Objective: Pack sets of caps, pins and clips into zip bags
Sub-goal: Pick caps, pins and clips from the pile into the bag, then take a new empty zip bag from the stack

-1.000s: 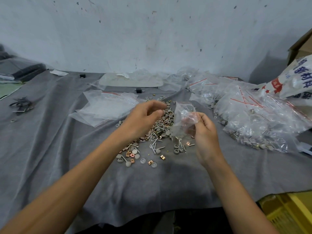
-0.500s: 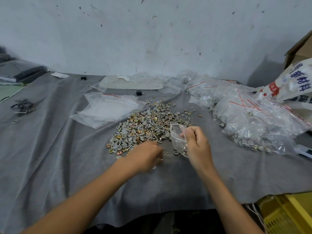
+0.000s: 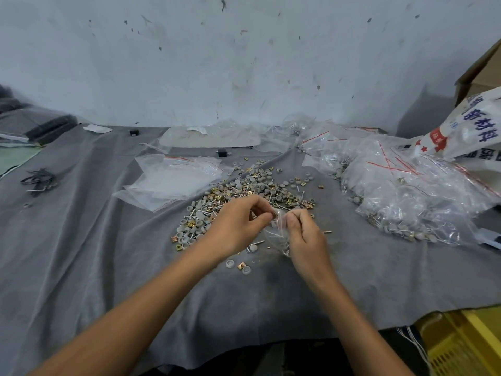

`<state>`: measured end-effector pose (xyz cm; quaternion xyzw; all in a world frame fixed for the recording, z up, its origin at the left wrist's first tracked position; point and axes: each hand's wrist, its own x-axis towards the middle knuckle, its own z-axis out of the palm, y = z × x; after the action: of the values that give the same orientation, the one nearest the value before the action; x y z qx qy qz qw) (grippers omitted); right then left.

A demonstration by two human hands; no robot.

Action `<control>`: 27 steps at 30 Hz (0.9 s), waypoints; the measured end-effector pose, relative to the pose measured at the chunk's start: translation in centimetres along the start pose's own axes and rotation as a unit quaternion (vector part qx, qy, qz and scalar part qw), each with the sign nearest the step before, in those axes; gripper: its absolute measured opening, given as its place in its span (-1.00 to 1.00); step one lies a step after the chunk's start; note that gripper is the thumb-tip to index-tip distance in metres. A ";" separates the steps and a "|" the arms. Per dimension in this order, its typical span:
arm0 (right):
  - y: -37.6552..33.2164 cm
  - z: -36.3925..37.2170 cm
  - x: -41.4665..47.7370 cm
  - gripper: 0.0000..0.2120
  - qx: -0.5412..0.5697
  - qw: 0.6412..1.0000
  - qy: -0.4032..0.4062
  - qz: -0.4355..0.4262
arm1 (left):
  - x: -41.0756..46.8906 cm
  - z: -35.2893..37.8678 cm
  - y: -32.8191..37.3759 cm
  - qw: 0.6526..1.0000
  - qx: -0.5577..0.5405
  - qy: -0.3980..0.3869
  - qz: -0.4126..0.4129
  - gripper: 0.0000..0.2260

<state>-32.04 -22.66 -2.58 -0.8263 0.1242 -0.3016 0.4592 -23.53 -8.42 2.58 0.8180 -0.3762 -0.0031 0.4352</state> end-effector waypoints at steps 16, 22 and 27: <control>-2.8 -1.7 2.4 -0.80 0.315 0.930 -0.081 0.174 | 0.6 -2.8 0.1 0.973 -0.223 -0.045 -0.037 -0.78; -4.3 -2.3 2.6 -0.53 0.412 0.876 -0.167 0.187 | 0.5 -4.2 2.9 0.970 -0.244 0.020 -0.005 -0.95; -5.3 -3.4 2.2 -0.34 0.415 0.891 -0.145 0.111 | 0.1 -5.3 4.6 0.977 -0.188 0.097 0.010 -0.94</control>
<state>-32.77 -23.21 4.01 -0.5760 0.0103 -0.1497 0.8036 -24.52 -6.26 9.20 0.7145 -0.3329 0.0100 0.6153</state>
